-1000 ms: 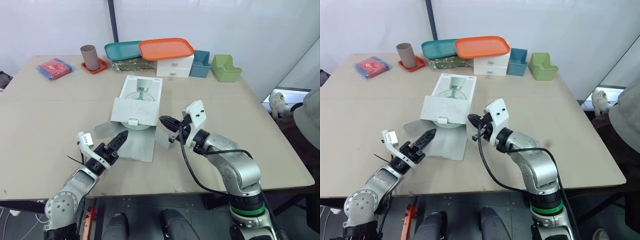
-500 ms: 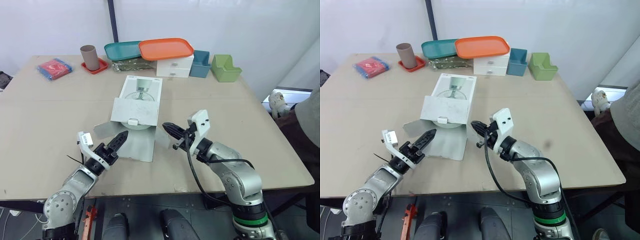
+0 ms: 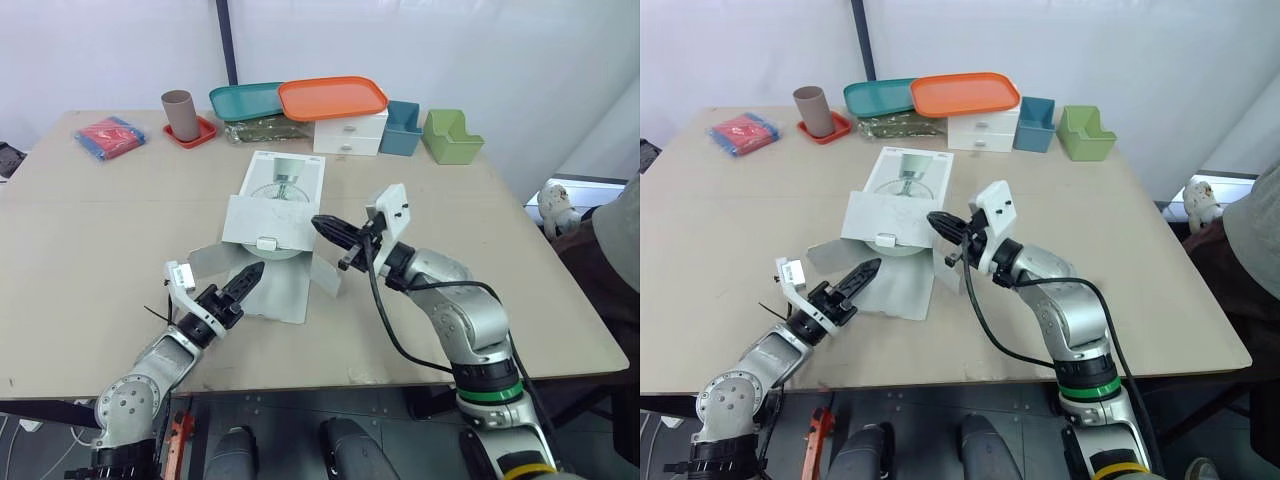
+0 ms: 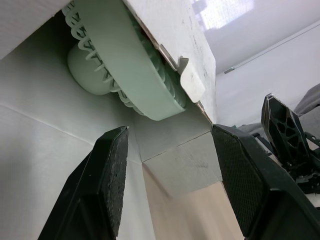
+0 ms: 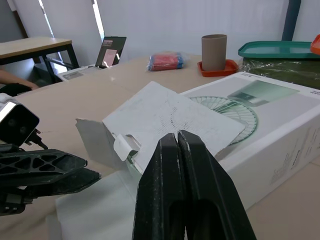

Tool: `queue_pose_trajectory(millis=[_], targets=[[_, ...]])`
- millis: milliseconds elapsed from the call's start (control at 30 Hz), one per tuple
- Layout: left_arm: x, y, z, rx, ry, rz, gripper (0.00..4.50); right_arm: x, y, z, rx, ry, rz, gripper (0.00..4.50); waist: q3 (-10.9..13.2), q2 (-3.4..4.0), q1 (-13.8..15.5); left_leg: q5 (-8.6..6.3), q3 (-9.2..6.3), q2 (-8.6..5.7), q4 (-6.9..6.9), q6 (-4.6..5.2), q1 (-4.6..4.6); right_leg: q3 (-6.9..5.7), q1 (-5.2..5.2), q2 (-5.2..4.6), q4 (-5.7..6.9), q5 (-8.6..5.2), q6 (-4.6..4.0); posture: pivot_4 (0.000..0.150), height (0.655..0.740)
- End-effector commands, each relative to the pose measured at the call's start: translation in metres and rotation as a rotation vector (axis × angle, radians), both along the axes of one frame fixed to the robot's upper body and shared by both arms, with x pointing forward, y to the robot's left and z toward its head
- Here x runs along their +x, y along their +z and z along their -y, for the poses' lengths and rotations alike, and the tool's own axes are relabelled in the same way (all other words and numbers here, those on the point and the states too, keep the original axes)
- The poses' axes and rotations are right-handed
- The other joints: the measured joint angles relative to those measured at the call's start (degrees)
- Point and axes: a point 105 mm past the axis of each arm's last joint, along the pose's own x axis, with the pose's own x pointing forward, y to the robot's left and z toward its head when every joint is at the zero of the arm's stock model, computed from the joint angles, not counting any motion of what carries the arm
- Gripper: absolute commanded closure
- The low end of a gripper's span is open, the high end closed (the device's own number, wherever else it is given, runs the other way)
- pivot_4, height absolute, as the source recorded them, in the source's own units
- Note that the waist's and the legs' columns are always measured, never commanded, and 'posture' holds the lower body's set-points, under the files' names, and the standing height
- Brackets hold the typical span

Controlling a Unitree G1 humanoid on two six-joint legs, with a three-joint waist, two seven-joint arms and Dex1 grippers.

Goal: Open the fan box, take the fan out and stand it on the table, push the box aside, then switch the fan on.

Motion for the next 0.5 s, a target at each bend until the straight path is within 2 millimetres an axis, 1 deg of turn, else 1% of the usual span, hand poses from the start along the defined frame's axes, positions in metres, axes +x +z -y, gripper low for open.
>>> queue_pose_trajectory(millis=[33,100,233,500], targets=[[0.001,0.006,0.001,-0.007,0.011,0.029,1.68,0.002,0.004,-0.012,-0.018,0.045,0.034,4.50,0.00,0.00,0.03,0.00,0.00,0.00,0.00,0.00,0.00,0.00,0.01,0.00,0.00,0.01,0.03,0.150,0.7400],[0.001,0.006,0.001,-0.008,0.010,0.030,1.68,0.004,0.003,-0.018,-0.028,0.060,0.040,4.50,0.00,0.00,0.01,0.00,0.01,0.00,0.00,0.00,0.00,0.01,0.00,0.00,-0.01,0.00,0.06,0.150,0.7400],[0.001,0.006,0.002,-0.007,0.011,0.033,1.68,0.016,-0.004,-0.029,-0.068,0.065,0.035,4.50,0.00,0.00,-0.01,0.00,0.01,0.00,0.01,0.00,0.00,0.01,0.00,0.00,0.00,0.06,0.10,0.150,0.7400],[0.001,0.008,0.000,-0.018,0.022,0.035,1.68,0.037,-0.010,-0.029,-0.117,-0.010,-0.006,4.50,0.00,0.00,0.05,0.00,0.01,0.00,0.01,0.00,-0.02,0.01,0.00,0.00,0.00,0.06,0.11,0.150,0.7400]])
